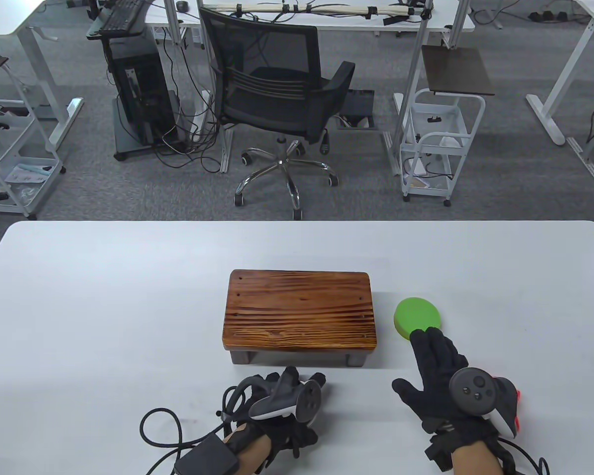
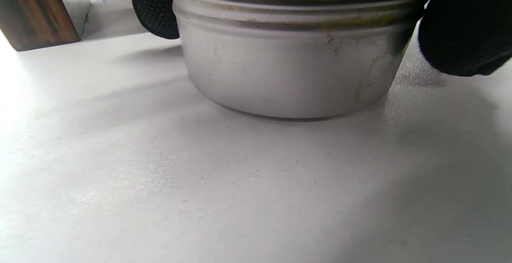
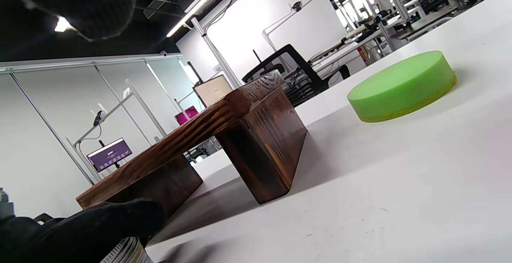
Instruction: Dip and apply wood wax on stool
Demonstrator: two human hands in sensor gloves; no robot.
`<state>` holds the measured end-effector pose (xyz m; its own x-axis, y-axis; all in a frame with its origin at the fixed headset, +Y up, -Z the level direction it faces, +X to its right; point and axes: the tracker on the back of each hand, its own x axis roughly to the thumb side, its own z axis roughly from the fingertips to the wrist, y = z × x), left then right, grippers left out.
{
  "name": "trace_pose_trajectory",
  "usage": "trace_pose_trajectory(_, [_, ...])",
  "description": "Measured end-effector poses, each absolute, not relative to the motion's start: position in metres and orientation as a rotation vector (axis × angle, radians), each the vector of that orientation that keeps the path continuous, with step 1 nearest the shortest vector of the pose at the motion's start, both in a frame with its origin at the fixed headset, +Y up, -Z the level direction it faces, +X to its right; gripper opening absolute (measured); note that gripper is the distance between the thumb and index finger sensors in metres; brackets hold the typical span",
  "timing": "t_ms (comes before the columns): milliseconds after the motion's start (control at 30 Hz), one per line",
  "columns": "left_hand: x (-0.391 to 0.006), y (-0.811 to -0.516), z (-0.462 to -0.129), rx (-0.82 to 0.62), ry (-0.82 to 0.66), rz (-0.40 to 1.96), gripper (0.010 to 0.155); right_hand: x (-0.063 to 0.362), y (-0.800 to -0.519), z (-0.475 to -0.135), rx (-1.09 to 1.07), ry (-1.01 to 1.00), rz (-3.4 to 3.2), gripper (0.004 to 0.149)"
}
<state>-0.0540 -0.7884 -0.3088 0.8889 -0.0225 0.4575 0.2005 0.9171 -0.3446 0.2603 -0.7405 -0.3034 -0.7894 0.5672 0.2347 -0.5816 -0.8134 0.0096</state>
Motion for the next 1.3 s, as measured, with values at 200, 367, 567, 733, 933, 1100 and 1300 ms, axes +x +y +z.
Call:
trace_pose_trajectory(200, [-0.064,-0.785,-0.309,-0.422,-0.465,-0.082,0.110,0.253,-0.742,-0.303,0.326,-0.048,2.511,0.099])
trace_pose_trajectory(367, [-0.082,-0.781,-0.308,-0.476,-0.458,0.005,0.108,0.242,-0.742,-0.301,0.361,-0.033,2.553,0.099])
trace_pose_trajectory(567, [-0.109,-0.778,-0.303,-0.506,-0.445,0.100,0.114,0.219,-0.741,-0.298,0.454,-0.010,2.697,0.099])
trace_pose_trajectory(733, [-0.128,-0.780,-0.301,-0.522,-0.419,0.132,0.119,0.180,-0.737,-0.288,0.621,0.003,2.787,0.098])
trace_pose_trajectory(933, [-0.142,-0.793,-0.300,-0.546,-0.391,0.169,0.115,0.124,-0.745,-0.278,0.859,0.145,2.856,0.099])
trace_pose_trajectory(1100, [-0.146,-0.811,-0.301,-0.563,-0.359,0.235,0.109,0.091,-0.754,-0.278,0.819,0.323,2.788,0.101])
trace_pose_trajectory(1300, [-0.150,-0.823,-0.305,-0.580,-0.323,0.334,0.104,0.051,-0.768,-0.282,0.584,0.542,2.925,0.110])
